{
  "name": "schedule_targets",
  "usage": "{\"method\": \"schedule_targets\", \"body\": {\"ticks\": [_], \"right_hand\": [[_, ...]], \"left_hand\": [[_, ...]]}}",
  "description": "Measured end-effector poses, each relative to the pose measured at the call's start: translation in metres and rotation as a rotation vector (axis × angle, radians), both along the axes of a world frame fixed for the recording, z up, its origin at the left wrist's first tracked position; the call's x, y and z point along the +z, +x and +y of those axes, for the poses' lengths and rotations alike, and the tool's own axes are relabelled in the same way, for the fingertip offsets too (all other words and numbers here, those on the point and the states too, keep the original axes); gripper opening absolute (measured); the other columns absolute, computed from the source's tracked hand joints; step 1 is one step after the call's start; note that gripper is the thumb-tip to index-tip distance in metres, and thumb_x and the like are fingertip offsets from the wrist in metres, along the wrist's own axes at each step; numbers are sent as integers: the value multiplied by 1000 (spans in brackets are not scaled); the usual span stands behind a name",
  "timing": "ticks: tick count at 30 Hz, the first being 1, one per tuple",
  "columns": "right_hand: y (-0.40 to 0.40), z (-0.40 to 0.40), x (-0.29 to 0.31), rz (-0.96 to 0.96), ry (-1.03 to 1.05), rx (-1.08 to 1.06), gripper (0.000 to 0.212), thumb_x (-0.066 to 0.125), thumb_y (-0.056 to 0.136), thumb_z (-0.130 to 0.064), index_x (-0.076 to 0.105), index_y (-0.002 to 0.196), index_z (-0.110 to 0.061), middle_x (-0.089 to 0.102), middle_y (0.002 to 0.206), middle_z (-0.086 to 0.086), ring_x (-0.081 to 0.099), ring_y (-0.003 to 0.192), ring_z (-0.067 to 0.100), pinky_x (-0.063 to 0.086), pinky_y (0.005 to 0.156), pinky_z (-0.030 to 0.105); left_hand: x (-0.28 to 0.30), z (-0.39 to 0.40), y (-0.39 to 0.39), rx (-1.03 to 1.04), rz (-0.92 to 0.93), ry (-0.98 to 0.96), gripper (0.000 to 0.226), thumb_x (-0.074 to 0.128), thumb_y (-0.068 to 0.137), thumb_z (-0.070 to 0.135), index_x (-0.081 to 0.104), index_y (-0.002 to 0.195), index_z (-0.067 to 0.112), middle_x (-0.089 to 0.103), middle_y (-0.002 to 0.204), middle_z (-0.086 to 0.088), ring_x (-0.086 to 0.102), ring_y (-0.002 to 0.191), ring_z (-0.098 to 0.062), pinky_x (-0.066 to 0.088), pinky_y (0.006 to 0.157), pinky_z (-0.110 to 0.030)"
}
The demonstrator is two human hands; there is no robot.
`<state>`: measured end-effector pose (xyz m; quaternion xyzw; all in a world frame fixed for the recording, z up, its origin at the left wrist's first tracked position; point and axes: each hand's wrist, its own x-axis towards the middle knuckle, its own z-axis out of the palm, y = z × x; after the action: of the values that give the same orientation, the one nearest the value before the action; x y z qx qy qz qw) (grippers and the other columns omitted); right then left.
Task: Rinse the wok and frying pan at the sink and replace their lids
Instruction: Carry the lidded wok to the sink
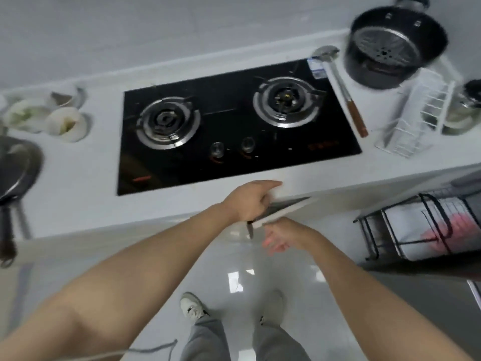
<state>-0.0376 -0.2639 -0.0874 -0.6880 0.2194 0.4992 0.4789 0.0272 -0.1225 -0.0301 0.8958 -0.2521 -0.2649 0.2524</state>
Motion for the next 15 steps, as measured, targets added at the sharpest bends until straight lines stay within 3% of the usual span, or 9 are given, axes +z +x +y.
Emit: {"method": "schedule_targets", "body": {"ticks": [4,11,13,15], "right_hand": [[29,63,78,-82,49,285,47,46,102,-44,64,105,0,75,76,12,70,56,21,40,49,23],[69,302,210,-591,64,638,49,44,101,-47,69,100,-5,71,62,6,67,52,17,45,56,28],[60,374,234,-667,76,714,49,43,101,-47,68,101,-5,72,67,7,66,54,17,48,61,29],[49,437,245,-698,100,754,47,42,102,-44,67,104,-5,73,76,11,65,54,17,44,55,25]], "left_hand": [[57,106,-18,223,-153,-41,42,48,98,22,52,141,24,59,137,4,52,127,-15,41,106,-32],[149,329,-48,699,-339,18,35,49,96,26,62,128,25,69,119,5,64,108,-15,50,93,-36],[168,395,-71,823,-370,26,34,48,94,30,64,124,26,71,113,7,66,102,-15,52,89,-36],[181,456,-94,945,-396,31,32,47,95,32,65,120,27,71,112,9,65,101,-13,52,88,-34]]}}
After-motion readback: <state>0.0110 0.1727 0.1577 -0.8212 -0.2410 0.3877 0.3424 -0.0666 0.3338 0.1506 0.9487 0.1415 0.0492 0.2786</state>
